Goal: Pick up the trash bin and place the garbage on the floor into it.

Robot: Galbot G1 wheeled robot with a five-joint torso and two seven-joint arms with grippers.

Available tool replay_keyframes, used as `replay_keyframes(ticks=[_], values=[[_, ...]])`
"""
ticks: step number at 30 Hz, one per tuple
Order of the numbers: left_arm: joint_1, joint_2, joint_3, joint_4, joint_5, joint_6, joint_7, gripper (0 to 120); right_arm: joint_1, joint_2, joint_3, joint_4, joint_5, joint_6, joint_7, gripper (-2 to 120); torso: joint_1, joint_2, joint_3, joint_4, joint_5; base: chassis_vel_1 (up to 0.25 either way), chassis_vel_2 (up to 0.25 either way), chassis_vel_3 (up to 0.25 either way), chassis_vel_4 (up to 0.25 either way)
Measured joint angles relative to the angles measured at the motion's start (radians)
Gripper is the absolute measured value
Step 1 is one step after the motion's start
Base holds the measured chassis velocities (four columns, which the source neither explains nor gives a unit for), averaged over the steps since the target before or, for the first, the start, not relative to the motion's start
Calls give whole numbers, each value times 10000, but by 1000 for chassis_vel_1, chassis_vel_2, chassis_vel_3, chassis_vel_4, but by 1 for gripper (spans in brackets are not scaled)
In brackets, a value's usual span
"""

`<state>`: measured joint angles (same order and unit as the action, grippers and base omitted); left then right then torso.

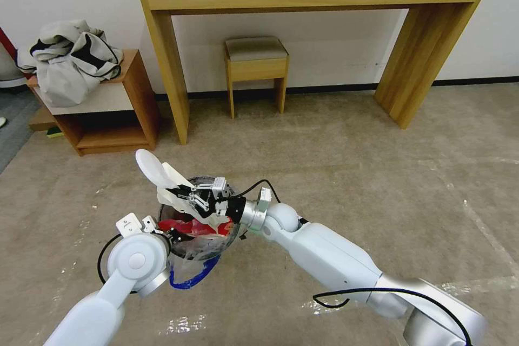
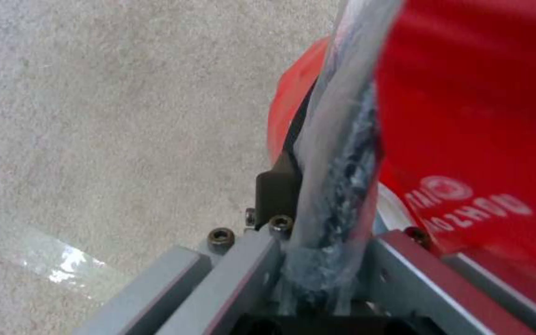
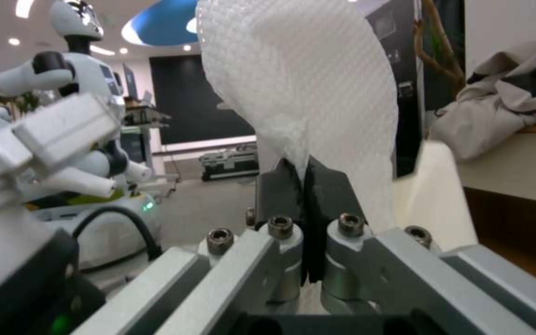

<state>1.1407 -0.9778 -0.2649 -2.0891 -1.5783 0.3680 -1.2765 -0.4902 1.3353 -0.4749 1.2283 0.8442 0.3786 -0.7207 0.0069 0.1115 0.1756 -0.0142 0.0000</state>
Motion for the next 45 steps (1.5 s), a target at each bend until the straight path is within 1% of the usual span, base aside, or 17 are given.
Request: replay_keyframes(ticks=[11,20,35,45], values=[[1,77,-47,-142,-46,-21,-1,0,-165,157,107,-595,-295,176,-77,0,0,0,0,-1,0,0,0,0,0],[-69,75,-49,-143,-74,-24,-3,0,-241,173,107,-664,-431,203,-72,0,0,0,0,0,0,0,0,0,0],[-115,215,-84,-171,-197,-36,-75,0,-366,-165,-50,-458,-528,210,60,0,0,0,0,0,0,0,0,0,0],[-125,209,-79,-221,-212,-52,-100,0,-459,-272,-68,-460,-749,267,166,0,0,0,0,-1,0,0,0,0,0]])
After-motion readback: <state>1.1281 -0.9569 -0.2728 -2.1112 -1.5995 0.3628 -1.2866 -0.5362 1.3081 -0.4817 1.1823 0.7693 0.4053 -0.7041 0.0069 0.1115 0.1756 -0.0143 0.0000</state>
